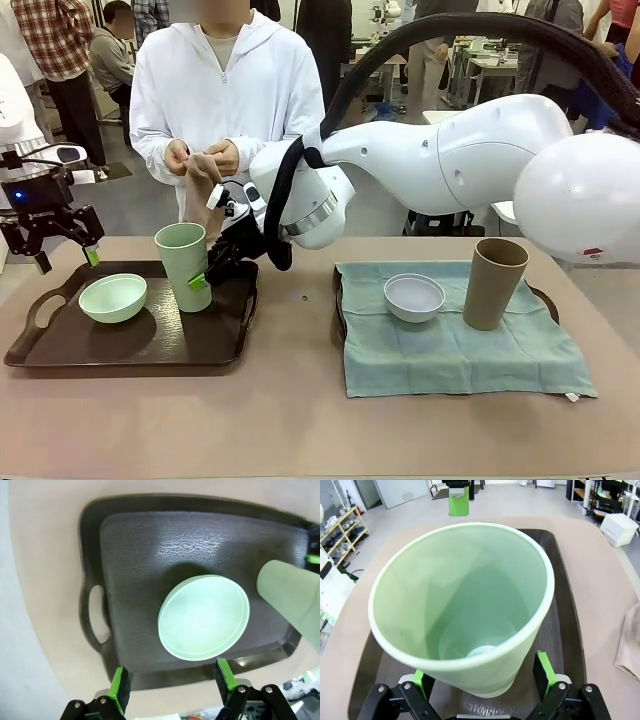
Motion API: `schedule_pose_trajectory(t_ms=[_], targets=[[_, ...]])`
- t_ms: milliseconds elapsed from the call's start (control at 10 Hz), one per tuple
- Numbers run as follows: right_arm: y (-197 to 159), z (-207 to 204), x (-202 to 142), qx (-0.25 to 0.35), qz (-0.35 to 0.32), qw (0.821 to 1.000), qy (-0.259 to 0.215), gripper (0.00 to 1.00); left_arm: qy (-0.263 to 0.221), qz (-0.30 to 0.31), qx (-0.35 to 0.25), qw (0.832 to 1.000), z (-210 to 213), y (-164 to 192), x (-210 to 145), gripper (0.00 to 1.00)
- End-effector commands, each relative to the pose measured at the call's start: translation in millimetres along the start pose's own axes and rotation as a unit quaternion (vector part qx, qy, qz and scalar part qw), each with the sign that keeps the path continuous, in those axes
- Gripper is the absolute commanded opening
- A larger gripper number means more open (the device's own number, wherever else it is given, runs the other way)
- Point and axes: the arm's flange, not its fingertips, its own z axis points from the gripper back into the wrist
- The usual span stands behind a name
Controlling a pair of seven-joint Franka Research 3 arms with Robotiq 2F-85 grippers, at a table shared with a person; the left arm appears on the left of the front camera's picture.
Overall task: Set up a tray with a mat and arrange the tableware.
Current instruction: Pick up the Picnic Bowl and Reusable plastic cup from the Handle tray in front of the human's position and hold them in the air.
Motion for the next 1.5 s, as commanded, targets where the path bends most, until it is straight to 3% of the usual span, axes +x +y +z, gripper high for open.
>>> schedule_pose_trajectory(t_ms=[0,1000,1300,1400], targets=[[-11.8,-8.9,4.7,0.01,-0.01,1.0,0.011,1.0,0.0,0.004,0.015,1.0,-12.5,-3.5,3.1,0.89],[-28.1,-29.7,16.0,0.006,-0.024,1.0,0.012,1.0,0.022,0.005,0.011,1.0,-57.5,-6.4,1.8,0.89],[-28.5,-32.3,16.9,0.013,0.0,1.0,0.001,1.0,0.006,0.007,0.022,1.0,-66.3,-7.8,10.4,0.89],[-27.4,-32.3,16.2,0.016,0.011,1.0,0.0,0.43,-0.003,0.008,0.022,1.0,-66.7,-8.0,9.9,0.39]])
